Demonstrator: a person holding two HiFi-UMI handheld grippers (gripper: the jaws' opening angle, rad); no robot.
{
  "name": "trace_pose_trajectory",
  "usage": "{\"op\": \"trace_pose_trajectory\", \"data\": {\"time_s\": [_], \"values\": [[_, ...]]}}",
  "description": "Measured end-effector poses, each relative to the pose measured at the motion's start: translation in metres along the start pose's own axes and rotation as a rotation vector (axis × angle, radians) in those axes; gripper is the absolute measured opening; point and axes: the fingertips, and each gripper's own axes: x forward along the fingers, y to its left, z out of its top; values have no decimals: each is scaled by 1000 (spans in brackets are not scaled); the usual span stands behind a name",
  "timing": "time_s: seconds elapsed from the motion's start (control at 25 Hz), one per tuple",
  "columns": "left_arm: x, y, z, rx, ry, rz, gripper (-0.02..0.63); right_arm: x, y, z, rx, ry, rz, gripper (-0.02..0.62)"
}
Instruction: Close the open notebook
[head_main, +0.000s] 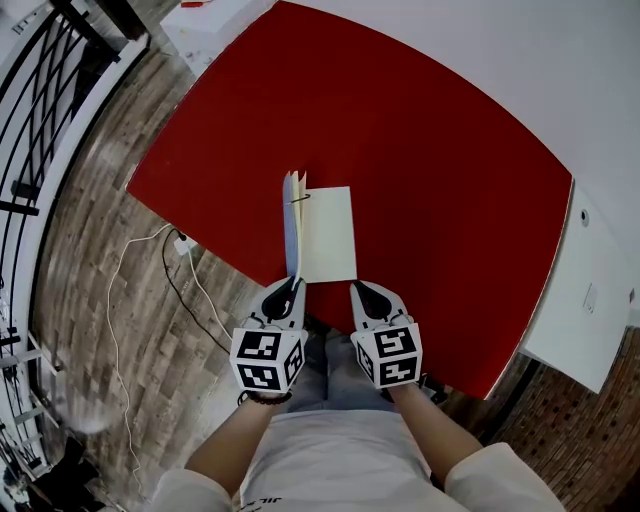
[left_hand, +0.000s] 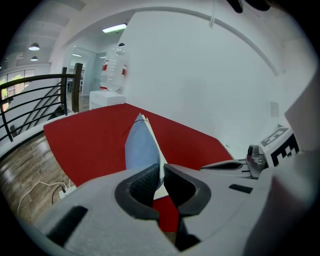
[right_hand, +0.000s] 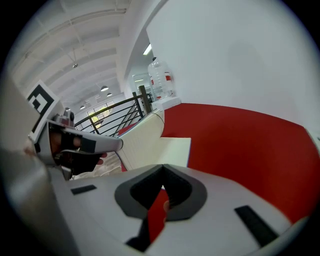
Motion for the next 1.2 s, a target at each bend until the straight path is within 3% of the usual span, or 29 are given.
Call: {"op": "trace_pose_trajectory", "data": {"time_s": [0.28,1.2], "values": [[29,-31,-9,86,47,-21,35,-11,-25,-11,35,1,-33,6],[121,-59,-91,160,236,-1,51,-13,-70,-48,107,31,-64,6]]}}
